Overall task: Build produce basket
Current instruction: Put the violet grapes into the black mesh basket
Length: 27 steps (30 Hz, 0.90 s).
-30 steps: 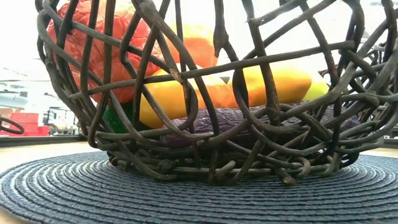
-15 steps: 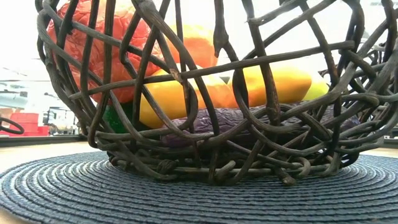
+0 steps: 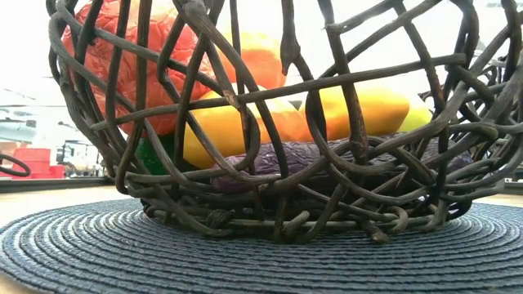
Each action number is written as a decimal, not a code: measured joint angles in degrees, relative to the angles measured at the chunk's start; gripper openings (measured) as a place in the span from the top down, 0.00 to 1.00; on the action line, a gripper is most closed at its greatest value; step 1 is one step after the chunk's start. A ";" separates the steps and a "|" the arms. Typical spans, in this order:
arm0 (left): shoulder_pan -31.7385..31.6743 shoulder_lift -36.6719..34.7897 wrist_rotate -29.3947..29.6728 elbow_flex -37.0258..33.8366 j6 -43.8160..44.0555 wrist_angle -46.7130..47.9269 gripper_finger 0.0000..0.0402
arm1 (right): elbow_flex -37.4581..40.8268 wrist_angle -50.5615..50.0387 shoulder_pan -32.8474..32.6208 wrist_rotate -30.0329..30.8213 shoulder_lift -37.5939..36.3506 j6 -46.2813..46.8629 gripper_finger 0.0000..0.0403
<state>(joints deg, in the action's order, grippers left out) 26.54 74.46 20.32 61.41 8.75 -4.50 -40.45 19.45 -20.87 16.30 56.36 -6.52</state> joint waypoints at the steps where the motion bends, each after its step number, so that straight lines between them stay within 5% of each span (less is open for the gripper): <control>1: -0.86 1.15 -2.23 -0.02 -0.26 -1.18 0.97 | 0.00 -0.16 -0.46 0.02 -0.65 0.00 0.91; 14: -8.24 16.25 -18.40 -0.02 -0.11 -21.52 0.98 | 0.02 -5.85 -6.09 0.76 -9.20 -0.19 0.91; 19: -10.69 23.21 -21.86 -0.02 -0.01 -33.23 0.98 | 0.02 -8.28 -7.06 5.44 -10.40 -0.18 0.91; 27: -13.35 25.64 -21.83 -0.02 3.14 -26.11 0.98 | 0.02 -9.99 -7.05 6.16 -10.40 -0.17 0.91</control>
<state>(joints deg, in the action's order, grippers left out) 13.19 100.10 -1.52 61.39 11.90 -30.61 -40.42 9.46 -27.93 22.46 45.95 -6.70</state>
